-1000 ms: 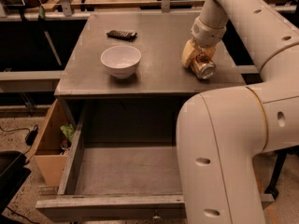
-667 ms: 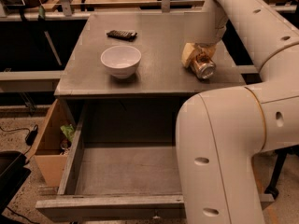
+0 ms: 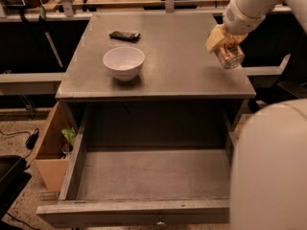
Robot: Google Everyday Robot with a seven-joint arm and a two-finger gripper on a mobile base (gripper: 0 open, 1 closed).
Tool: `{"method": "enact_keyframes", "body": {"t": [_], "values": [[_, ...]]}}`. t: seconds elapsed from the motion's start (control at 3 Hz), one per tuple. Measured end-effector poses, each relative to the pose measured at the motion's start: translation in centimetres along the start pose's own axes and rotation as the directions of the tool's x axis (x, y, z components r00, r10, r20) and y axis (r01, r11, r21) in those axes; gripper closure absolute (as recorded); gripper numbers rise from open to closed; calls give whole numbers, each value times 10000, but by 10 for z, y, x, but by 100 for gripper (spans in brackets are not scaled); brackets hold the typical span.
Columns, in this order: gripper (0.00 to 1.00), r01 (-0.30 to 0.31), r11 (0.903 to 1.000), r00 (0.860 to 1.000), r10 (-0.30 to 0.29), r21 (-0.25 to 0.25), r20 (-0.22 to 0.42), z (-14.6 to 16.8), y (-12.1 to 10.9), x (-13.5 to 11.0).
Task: Place orange can upright
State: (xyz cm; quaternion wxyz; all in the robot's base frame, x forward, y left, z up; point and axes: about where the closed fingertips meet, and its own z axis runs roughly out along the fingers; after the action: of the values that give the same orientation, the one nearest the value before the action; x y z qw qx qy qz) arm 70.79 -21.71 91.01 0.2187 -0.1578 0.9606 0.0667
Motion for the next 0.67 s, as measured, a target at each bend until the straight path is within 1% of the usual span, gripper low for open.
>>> {"method": "enact_keyframes", "body": {"t": [0.33, 0.67], "values": [[100, 861, 9958, 9768, -781, -318, 1995, -61, 3, 23], [100, 1523, 9800, 9299, -982, -1279, 3545, -68, 23, 44]]}}
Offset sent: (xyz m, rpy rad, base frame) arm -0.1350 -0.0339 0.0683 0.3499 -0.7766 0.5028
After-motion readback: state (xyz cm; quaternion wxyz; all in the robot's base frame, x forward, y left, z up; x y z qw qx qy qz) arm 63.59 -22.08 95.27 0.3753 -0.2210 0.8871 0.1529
